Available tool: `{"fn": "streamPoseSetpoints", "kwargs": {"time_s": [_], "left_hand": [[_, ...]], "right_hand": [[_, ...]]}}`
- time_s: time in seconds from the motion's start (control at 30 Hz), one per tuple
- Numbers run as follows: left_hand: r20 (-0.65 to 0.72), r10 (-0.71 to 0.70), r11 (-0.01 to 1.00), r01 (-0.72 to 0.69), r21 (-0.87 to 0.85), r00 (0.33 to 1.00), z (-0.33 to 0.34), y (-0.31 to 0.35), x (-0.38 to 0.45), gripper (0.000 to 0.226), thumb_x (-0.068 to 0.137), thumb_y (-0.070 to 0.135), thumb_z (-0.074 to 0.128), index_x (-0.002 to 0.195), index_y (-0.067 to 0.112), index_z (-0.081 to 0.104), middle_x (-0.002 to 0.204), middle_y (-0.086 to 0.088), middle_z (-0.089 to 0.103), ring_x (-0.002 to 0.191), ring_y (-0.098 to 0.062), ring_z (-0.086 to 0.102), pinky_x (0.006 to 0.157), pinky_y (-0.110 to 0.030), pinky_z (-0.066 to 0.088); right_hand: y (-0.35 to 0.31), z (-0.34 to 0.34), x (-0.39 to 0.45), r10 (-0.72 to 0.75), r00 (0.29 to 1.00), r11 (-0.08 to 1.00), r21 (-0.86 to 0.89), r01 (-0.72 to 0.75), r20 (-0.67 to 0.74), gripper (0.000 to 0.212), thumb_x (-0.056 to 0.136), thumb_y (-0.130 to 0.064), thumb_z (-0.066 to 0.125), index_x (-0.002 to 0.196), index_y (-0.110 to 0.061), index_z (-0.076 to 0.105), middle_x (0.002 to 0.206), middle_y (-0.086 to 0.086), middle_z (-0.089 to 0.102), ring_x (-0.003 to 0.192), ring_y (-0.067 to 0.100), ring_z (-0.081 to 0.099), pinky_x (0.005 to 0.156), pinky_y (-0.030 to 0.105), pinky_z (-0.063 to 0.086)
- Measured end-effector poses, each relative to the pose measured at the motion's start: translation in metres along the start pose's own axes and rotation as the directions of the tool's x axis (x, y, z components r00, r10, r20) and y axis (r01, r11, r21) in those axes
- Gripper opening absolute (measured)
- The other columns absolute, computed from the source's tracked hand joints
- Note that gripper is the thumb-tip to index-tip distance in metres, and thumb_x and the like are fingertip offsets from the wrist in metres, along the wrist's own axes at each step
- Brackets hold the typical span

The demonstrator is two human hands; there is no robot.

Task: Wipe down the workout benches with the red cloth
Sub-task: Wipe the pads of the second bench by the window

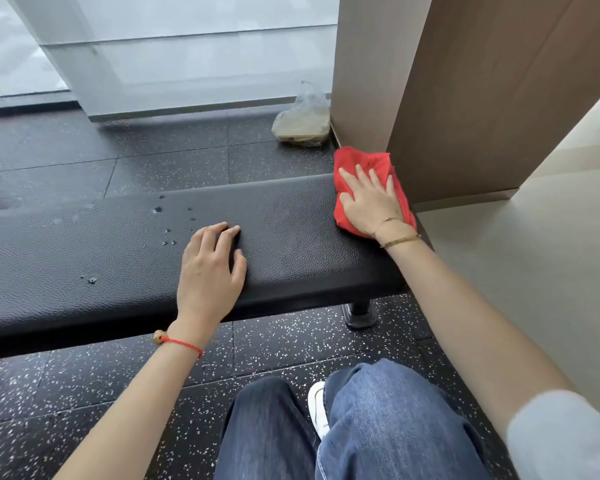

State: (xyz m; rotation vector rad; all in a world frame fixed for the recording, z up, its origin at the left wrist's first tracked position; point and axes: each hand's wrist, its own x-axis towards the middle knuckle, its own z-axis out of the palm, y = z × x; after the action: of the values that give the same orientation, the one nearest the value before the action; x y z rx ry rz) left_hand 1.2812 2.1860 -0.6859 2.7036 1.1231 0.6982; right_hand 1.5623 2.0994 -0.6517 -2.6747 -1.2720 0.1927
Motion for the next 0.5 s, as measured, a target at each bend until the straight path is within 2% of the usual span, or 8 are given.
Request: {"fn": "streamPoseSetpoints", "kwargs": {"time_s": [0.17, 0.23, 0.33, 0.5], "left_hand": [[-0.011, 0.003, 1.0, -0.003, -0.007, 1.0, 0.003, -0.001, -0.001, 0.04, 0.094, 0.022, 0.05, 0.131, 0.009, 0.056, 0.132, -0.009, 0.055, 0.128, -0.029, 0.046, 0.109, -0.044, 0.038], [-0.01, 0.012, 1.0, -0.012, -0.008, 1.0, 0.003, -0.003, -0.001, 0.039, 0.095, 0.02, 0.053, 0.132, 0.009, 0.056, 0.134, -0.009, 0.055, 0.128, -0.029, 0.045, 0.109, -0.043, 0.038], [-0.012, 0.012, 1.0, -0.012, -0.02, 1.0, 0.002, -0.004, -0.001, 0.041, 0.094, 0.022, 0.05, 0.132, 0.009, 0.056, 0.134, -0.009, 0.055, 0.128, -0.029, 0.045, 0.109, -0.044, 0.038], [-0.021, -0.002, 0.999, 0.001, -0.039, 1.0, 0.0, -0.003, 0.0, 0.043, 0.093, 0.026, 0.046, 0.131, 0.011, 0.057, 0.133, -0.007, 0.056, 0.128, -0.028, 0.046, 0.11, -0.042, 0.037]], "right_hand": [[-0.012, 0.016, -0.073, -0.295, 0.955, 0.955, 0.018, 0.296, -0.041, 0.055, 0.097, -0.036, 0.034, 0.15, -0.038, 0.022, 0.161, -0.004, 0.017, 0.149, 0.018, 0.011, 0.122, 0.044, -0.002], [-0.003, 0.017, -0.097, -0.342, 0.939, 0.939, 0.026, 0.343, -0.045, 0.055, 0.096, -0.037, 0.034, 0.149, -0.04, 0.023, 0.16, -0.006, 0.019, 0.149, 0.017, 0.012, 0.122, 0.042, 0.0], [0.016, 0.016, -0.094, -0.283, 0.957, 0.959, -0.004, 0.283, -0.068, 0.054, 0.096, -0.038, 0.037, 0.148, -0.041, 0.025, 0.16, -0.007, 0.021, 0.148, 0.017, 0.015, 0.122, 0.043, 0.002], [0.023, 0.002, -0.01, -0.013, 1.0, 1.0, -0.003, 0.013, -0.01, 0.054, 0.098, -0.04, 0.031, 0.151, -0.038, 0.02, 0.163, -0.001, 0.01, 0.15, 0.023, 0.008, 0.121, 0.048, -0.001]]}}
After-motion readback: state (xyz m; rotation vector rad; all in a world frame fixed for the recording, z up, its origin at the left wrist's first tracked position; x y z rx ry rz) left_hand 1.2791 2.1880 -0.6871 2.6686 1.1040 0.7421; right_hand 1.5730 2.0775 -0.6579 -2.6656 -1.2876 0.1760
